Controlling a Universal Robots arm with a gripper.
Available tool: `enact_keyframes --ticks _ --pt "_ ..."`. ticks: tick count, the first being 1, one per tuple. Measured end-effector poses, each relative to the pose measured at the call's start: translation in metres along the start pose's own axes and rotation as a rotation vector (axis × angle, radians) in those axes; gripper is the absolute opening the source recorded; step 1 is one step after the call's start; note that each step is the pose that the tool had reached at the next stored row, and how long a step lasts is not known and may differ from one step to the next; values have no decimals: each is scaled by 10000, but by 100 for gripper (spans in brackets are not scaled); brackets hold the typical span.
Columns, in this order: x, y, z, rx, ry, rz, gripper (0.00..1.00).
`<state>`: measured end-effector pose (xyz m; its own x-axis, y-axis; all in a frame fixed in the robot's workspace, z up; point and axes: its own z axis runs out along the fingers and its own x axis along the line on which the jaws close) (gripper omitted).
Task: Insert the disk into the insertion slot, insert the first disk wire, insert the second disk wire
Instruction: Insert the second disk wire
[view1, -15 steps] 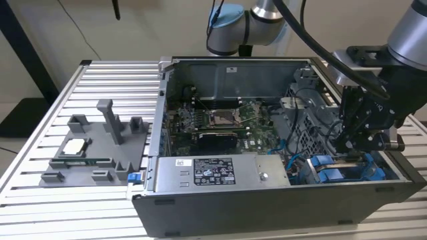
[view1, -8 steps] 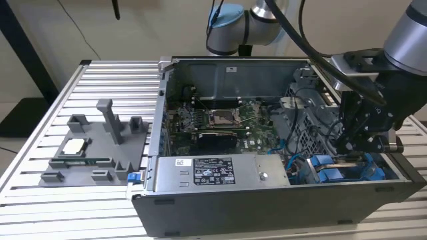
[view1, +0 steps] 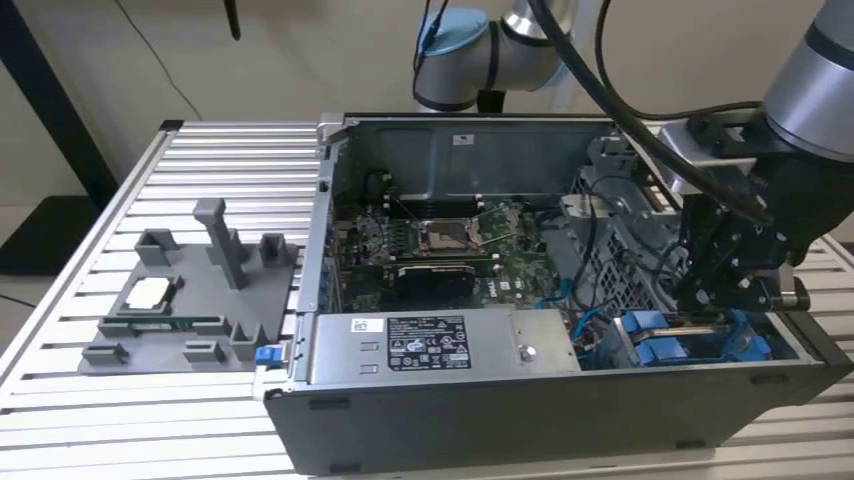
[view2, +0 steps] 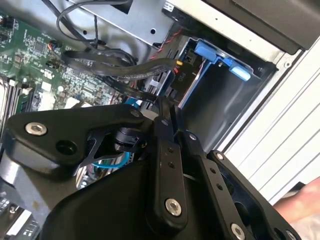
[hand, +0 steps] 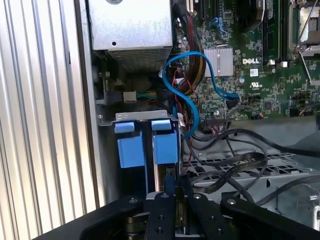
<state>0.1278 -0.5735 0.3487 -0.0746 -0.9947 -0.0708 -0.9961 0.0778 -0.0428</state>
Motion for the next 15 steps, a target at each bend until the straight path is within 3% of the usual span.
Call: enact_keyframes --ticks 5,15 --pt "0 -8 19 55 -12 -151 16" --pt "0 -35 45 47 -21 -312 16"
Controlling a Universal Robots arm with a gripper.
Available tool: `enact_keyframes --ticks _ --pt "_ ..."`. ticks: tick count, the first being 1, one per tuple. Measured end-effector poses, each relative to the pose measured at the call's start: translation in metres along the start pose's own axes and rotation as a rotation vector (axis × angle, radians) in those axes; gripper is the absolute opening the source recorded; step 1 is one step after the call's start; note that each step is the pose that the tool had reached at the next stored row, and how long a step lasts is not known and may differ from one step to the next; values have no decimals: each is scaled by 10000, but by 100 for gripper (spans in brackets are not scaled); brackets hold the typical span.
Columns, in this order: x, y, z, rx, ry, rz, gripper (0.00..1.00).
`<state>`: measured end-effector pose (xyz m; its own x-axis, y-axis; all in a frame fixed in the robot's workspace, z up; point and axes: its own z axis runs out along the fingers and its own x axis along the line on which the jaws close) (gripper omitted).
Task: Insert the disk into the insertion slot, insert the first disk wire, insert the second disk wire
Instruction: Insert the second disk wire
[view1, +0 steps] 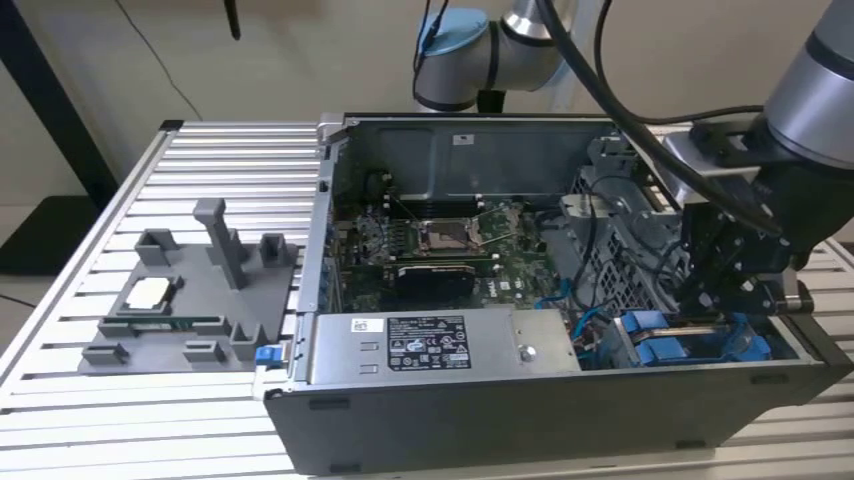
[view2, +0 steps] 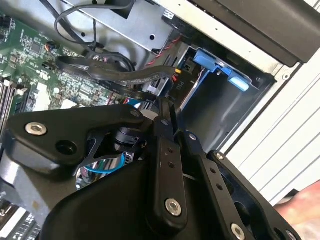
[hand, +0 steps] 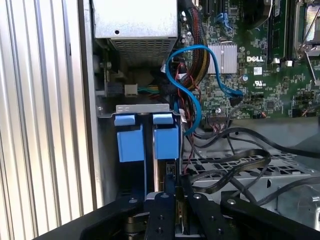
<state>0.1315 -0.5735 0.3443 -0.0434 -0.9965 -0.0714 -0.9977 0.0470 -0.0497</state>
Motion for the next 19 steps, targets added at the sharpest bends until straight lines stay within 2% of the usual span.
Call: enact_keyframes --ticks 4,11,13,14,19 --pt "1 -2 14 14 -2 -49 16" --pt "5 2 82 32 0 -78 16" --pt "6 2 88 32 -8 -78 18" --pt "6 2 88 32 -6 -77 24" --pt "6 2 83 31 -6 -78 24"
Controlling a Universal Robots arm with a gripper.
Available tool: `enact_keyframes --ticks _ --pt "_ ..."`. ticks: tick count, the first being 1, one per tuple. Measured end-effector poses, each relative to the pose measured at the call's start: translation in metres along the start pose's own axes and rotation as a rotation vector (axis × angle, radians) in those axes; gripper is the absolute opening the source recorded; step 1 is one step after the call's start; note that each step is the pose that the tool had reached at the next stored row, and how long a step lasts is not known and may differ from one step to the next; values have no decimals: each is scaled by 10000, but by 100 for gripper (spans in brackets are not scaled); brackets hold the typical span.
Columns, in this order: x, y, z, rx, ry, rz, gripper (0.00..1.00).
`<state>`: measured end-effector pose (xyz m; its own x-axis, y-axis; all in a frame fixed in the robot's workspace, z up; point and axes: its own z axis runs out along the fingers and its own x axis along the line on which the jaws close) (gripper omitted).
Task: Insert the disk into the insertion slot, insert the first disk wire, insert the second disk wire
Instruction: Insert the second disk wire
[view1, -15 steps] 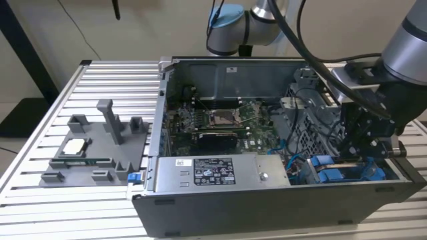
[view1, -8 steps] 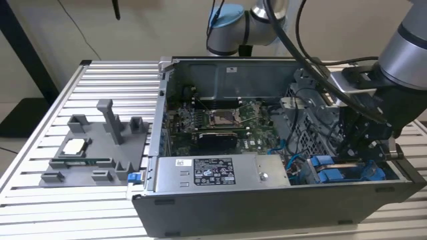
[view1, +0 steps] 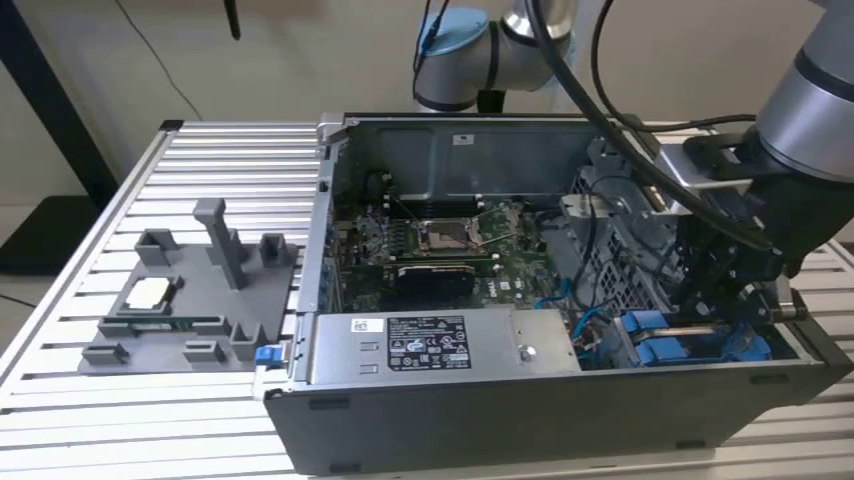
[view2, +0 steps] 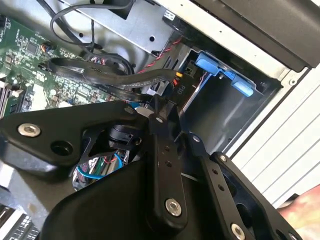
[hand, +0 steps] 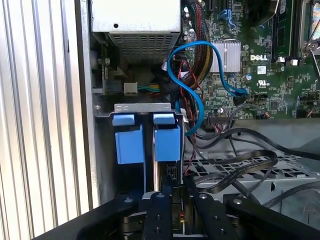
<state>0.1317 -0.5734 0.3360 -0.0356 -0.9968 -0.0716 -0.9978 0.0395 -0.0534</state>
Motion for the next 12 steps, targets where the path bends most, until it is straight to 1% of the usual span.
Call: enact_keyframes --ticks 12 --pt "-7 -5 -99 0 2 0 24"
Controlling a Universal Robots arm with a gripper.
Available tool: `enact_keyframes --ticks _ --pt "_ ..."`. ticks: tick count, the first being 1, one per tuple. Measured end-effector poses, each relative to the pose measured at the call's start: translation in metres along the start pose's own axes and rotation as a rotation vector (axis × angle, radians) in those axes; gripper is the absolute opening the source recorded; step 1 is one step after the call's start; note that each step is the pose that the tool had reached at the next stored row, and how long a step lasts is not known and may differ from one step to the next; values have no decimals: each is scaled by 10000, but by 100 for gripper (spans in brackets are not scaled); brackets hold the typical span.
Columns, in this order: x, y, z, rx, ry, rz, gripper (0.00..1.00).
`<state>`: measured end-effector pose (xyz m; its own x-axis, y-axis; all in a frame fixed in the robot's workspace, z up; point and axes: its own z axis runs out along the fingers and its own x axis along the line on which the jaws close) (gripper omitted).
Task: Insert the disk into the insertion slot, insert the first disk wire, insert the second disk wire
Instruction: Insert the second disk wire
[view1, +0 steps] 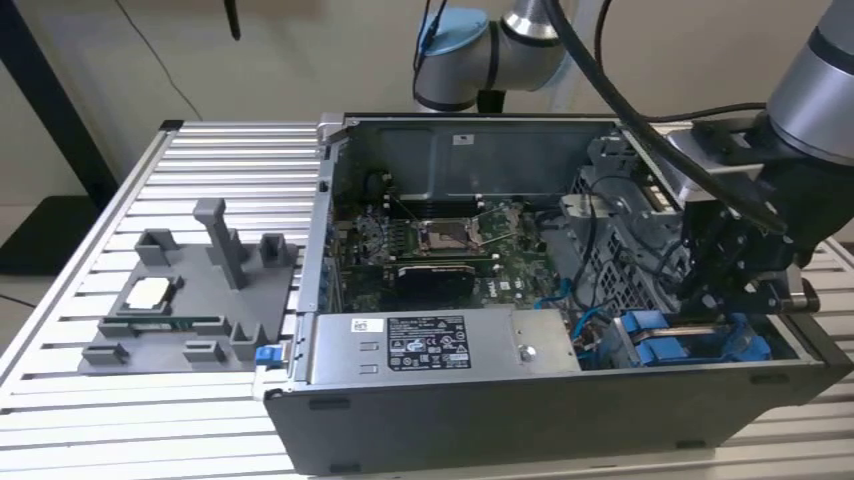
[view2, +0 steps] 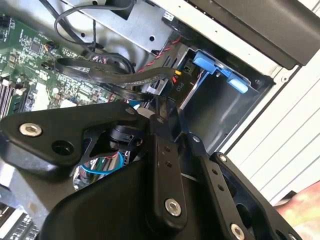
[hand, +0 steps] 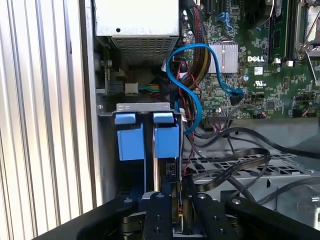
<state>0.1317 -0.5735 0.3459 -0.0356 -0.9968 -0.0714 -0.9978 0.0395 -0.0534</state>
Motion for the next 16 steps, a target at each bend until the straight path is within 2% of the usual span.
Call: enact_keyframes --ticks 16 --pt "-9 -7 -132 0 4 0 24"
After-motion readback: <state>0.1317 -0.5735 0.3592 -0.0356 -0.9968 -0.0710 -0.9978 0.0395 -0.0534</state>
